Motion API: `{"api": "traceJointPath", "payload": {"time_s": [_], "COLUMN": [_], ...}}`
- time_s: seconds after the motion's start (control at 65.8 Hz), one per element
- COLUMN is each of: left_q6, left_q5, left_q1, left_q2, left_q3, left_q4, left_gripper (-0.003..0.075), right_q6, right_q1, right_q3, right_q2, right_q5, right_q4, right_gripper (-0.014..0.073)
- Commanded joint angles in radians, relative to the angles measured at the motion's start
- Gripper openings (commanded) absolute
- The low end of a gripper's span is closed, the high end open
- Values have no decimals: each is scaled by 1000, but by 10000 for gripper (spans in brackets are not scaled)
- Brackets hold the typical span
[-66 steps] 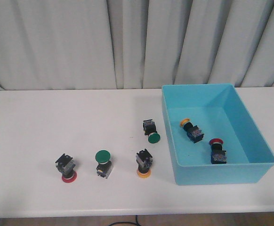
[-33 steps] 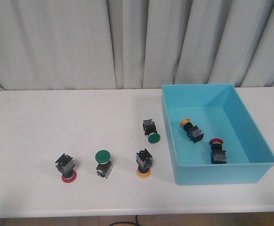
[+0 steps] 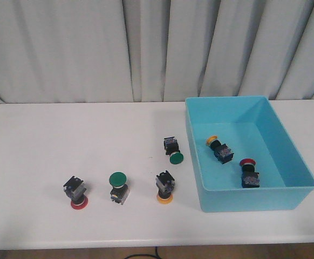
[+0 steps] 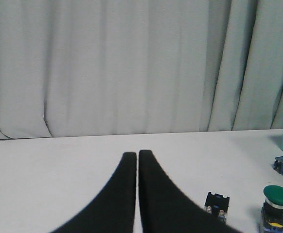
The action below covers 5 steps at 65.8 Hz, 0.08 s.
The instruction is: Pick red and yellow buttons and place in box
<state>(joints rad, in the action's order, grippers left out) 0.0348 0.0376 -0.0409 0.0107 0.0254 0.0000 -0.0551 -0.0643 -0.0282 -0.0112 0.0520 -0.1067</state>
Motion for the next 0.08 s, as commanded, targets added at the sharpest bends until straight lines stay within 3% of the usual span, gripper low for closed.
{"api": "traceJointPath", "payload": {"time_s": [0.0, 0.061], "left_q6": [1, 1], "left_q5": [-76, -76], "left_q1": [1, 1], "left_q2": [15, 15], "left_q3": [23, 23], "left_q4": [-10, -10], "left_gripper": [-7, -7], "right_q6": [0, 0], "right_q1": [4, 4], "right_q3": [-9, -9], "right_q2": [-7, -7], "right_q5": [-79, -79], "right_q4": [-12, -12], "right_gripper": [-4, -4]}}
